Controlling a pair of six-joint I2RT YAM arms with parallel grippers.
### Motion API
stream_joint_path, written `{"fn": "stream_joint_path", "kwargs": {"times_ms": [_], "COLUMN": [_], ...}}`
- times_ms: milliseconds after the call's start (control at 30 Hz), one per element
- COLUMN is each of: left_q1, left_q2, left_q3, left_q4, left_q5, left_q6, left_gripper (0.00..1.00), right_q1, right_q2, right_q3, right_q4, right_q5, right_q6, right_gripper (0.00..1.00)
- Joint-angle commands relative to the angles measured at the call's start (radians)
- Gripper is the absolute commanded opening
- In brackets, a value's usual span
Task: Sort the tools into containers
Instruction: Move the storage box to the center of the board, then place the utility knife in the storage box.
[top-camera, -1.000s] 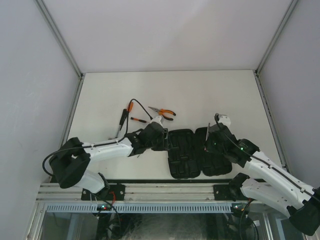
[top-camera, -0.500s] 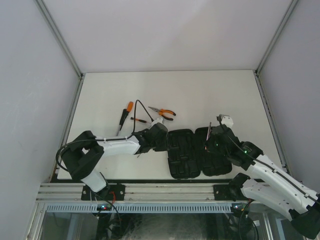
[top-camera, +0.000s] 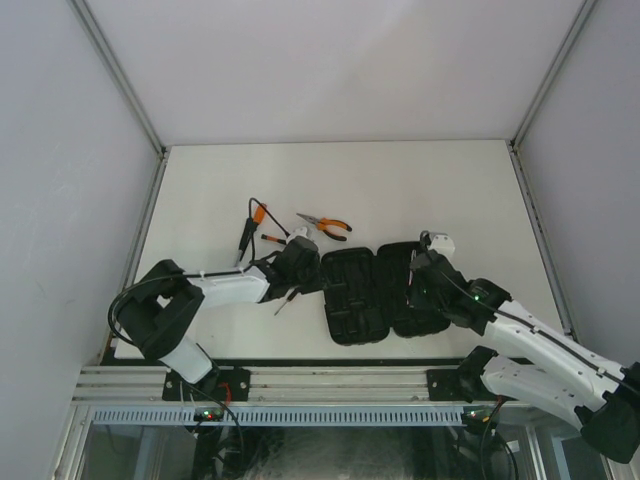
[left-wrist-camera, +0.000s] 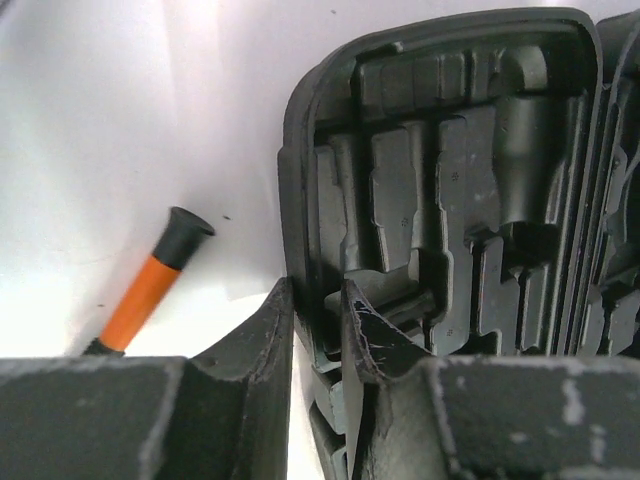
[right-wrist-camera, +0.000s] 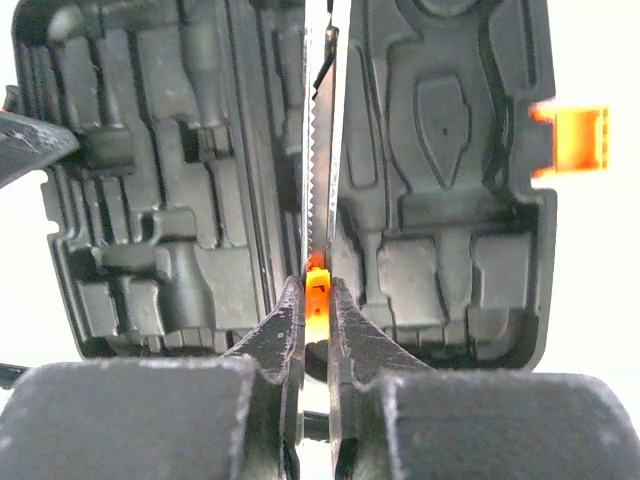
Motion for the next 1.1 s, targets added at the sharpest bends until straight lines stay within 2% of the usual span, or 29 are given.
{"fn": "stream_joint_path", "kwargs": {"times_ms": [0, 200, 367, 800, 1067], "left_q1": [0.036, 0.034, 0.026, 0.023, 0.019], "left_q2": [-0.035, -0.012, -0.007, 0.021, 0.09], "left_q3": [-0.031, -0.001, 0.023, 0.146, 0.251], "left_q4": [0.014, 0.023, 0.012, -0.16, -0.201], "left_q5": [0.002, 0.061, 0.099, 0.121, 0.165], "left_q6": [0.0, 0.071, 0.172, 0.457, 0.508], "left_gripper": [0.13, 0.13, 0.13, 0.13, 0.14], "right_q1": [0.019, 0.016, 0.005, -0.044, -0.046], "right_q2": [0.041, 0.131, 0.196, 0.179, 0.153], "right_q3": [0.014, 0.02, 0.05, 0.047, 0.027], "right_q4": [0.035, 0.077, 0.042, 0.006, 0.001], "right_q5": [0.011, -0.077, -0.078, -0.095, -0.086], "right_q6": [0.021, -0.026, -0.04, -0.049, -0.023], "right_gripper": [0.0, 0.0, 0.0, 0.0, 0.0]}}
